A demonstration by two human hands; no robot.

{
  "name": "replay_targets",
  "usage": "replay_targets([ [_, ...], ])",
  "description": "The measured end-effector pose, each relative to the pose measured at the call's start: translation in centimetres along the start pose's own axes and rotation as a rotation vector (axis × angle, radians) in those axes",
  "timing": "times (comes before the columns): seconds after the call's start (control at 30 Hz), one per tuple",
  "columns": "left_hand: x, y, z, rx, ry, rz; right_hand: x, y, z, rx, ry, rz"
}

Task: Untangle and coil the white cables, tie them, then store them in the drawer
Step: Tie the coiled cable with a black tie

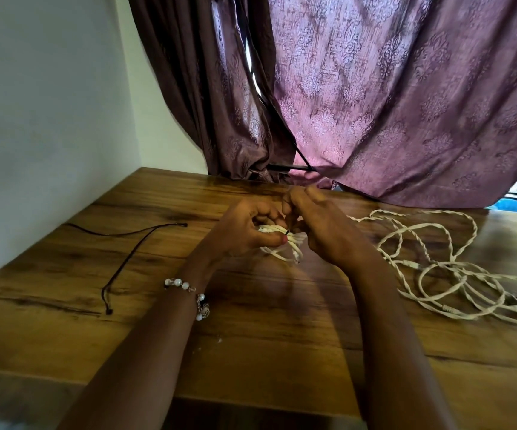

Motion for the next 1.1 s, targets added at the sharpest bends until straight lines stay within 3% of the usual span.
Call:
replay_targets([
  [0.3,-0.1,-0.5,0.4,-0.030,0.018,-0.048,0.1,-0.1,0.4,-0.019,-0.066,-0.048],
  [0.93,-0.1,-0.7,-0.1,-0.040,0.054,-0.020,-0.5,-1.1,3.9,0.772,-0.520,0.079],
  [1.1,0.1,-0.5,-0.3,-0.008,0.029,0.045,-0.6,-1.2,4.0,0.905,-0.601,0.193],
])
Point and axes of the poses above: each hand's wrist, its own x-axis towards the middle knuckle, its own y-axis out of the back of the hand, z = x × y, the point moved 3 cm from there along x, towards the middle knuckle, and after that the axes turned 7 degrees about x, right-handed, at the moved point
